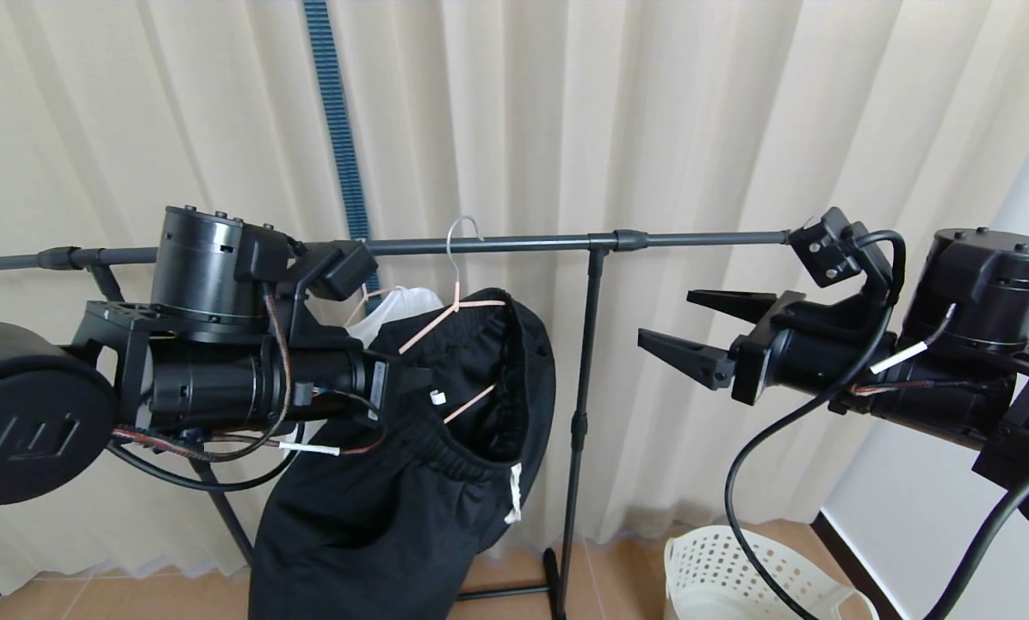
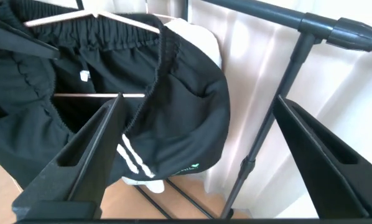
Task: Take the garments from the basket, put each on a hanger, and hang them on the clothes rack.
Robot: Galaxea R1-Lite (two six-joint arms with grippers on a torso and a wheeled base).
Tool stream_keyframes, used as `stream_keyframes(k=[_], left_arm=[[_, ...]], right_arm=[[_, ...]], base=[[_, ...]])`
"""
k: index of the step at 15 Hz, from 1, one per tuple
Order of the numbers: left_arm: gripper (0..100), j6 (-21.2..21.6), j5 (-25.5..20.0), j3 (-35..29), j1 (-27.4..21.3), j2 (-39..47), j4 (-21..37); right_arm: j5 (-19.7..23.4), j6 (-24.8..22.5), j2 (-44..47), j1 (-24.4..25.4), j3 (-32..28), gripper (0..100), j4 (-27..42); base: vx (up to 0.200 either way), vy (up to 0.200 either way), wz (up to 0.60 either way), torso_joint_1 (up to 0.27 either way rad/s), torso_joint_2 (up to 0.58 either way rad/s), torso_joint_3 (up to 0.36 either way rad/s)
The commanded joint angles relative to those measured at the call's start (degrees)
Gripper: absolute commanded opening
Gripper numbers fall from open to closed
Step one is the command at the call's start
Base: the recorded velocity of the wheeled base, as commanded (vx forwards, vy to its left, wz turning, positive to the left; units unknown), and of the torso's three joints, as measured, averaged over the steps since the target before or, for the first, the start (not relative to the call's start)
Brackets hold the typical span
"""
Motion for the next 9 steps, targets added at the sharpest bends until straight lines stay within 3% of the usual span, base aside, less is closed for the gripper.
stream_keyframes(k=[1,6,9], left_arm=[[0,-0.67,1.54,-0.37,0.0,2.53,-1.7],[0,-3.48,4.97,-2.39,0.08,8.42,-6.09],[0,-8.49,9.63,-9.34,0.0,14.31,-6.09]], right_arm=[[-0.08,-0.04,0.7,-0.05,0.08,100,0.12],[-0.08,-0.04,2.02,-0.05,-0.44,100,-0.14],[-0.16,-0.13,2.02,0.04,-0.36,100,-0.14]], base=[[0.0,0.0,0.0,0.0,0.0,0.0],[0.0,0.0,0.0,0.0,0.0,0.0],[0.0,0.0,0.0,0.0,0.0,0.0]])
